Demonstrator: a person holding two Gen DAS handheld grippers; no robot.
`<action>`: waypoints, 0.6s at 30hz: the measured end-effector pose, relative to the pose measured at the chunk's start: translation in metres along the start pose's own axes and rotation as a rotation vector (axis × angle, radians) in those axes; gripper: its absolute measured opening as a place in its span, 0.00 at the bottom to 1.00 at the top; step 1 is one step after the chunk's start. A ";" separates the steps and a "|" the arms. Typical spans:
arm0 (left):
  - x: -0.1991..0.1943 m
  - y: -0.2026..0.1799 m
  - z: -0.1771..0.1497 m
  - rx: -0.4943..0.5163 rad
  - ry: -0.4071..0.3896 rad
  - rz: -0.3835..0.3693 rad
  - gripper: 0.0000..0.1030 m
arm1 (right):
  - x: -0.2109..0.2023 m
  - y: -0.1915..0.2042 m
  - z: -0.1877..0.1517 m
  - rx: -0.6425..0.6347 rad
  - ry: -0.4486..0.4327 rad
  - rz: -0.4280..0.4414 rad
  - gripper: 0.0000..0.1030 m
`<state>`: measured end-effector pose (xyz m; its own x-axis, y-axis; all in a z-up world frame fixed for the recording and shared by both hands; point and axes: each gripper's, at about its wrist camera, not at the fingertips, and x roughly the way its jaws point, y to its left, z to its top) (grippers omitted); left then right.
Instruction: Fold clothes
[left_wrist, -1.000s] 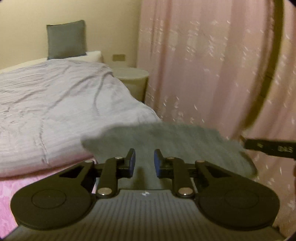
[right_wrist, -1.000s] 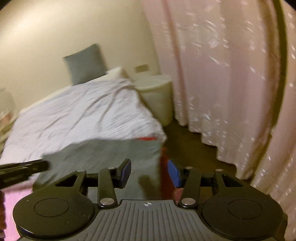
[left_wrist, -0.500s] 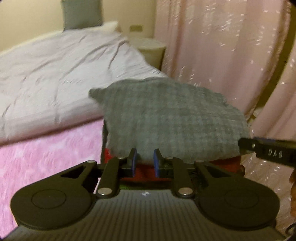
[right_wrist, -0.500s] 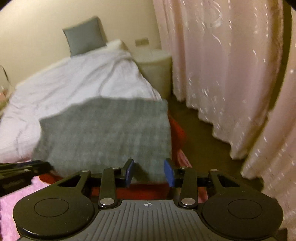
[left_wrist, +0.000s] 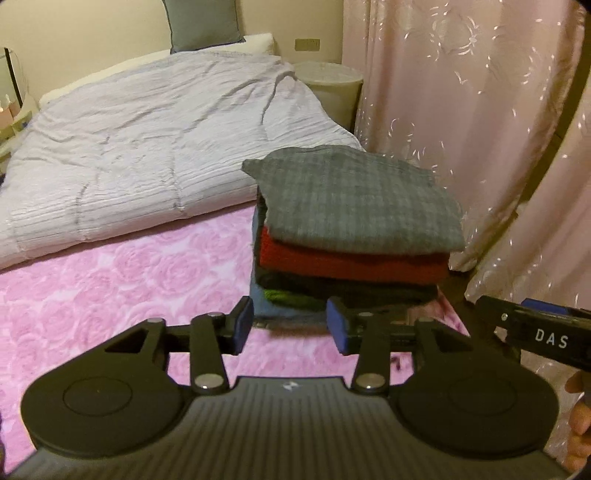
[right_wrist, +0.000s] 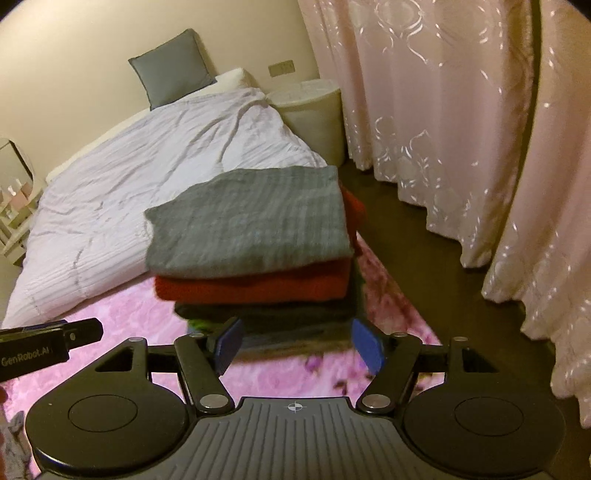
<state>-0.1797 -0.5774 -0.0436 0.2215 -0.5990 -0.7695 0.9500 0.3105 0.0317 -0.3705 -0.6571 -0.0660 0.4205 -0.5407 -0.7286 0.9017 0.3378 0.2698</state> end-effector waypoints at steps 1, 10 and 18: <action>-0.008 0.001 -0.003 0.004 -0.001 0.004 0.41 | -0.007 0.003 -0.002 0.001 0.000 0.000 0.68; -0.063 0.017 -0.022 0.014 -0.034 0.021 0.45 | -0.066 0.031 -0.024 -0.010 -0.022 0.005 0.86; -0.092 0.022 -0.033 0.033 -0.070 0.038 0.54 | -0.090 0.048 -0.039 -0.013 -0.025 -0.009 1.00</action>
<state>-0.1869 -0.4913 0.0070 0.2717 -0.6379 -0.7206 0.9471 0.3101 0.0826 -0.3695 -0.5624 -0.0115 0.4152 -0.5625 -0.7150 0.9040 0.3432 0.2549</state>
